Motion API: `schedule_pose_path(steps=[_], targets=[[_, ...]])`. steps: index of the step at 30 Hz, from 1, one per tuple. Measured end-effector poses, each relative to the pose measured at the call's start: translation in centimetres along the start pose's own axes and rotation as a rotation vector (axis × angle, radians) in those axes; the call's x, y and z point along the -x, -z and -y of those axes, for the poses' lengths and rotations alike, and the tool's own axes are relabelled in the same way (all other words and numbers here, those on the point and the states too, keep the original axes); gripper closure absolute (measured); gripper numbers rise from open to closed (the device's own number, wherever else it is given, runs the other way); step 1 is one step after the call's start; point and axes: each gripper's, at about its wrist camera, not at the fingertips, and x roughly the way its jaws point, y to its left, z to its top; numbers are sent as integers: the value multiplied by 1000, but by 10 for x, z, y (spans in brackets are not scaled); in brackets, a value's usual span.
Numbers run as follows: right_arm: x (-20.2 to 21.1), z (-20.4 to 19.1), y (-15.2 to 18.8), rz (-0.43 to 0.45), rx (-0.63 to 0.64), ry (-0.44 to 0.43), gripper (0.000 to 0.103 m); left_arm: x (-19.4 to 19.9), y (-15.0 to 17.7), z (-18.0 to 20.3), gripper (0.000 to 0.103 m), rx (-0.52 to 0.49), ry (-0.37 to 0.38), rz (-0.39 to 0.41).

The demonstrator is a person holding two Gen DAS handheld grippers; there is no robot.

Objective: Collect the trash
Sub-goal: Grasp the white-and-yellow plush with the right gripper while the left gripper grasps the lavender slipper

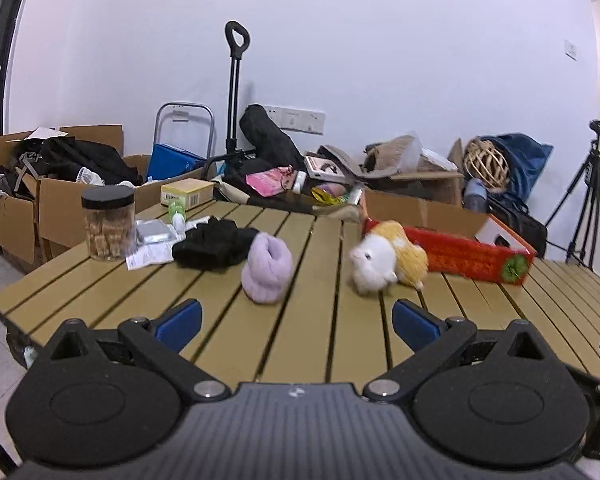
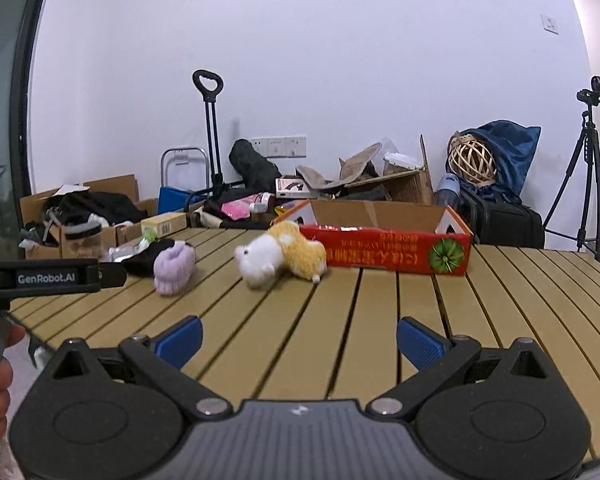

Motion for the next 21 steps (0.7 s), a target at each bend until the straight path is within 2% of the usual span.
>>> schedule_pose_path(steps=[4, 11, 16, 21], targets=[[-28, -6, -12, 2, -8, 9, 0, -30, -13, -5, 0, -12, -17, -4], [-76, -11, -30, -12, -46, 26, 0, -92, -28, -15, 0, -53, -32, -71], [-108, -16, -37, -31, -39, 76, 0, -136, -32, -24, 0, -25, 5, -146], [-140, -20, -44, -69, -41, 91, 0, -166, -32, -28, 0, -19, 14, -180]])
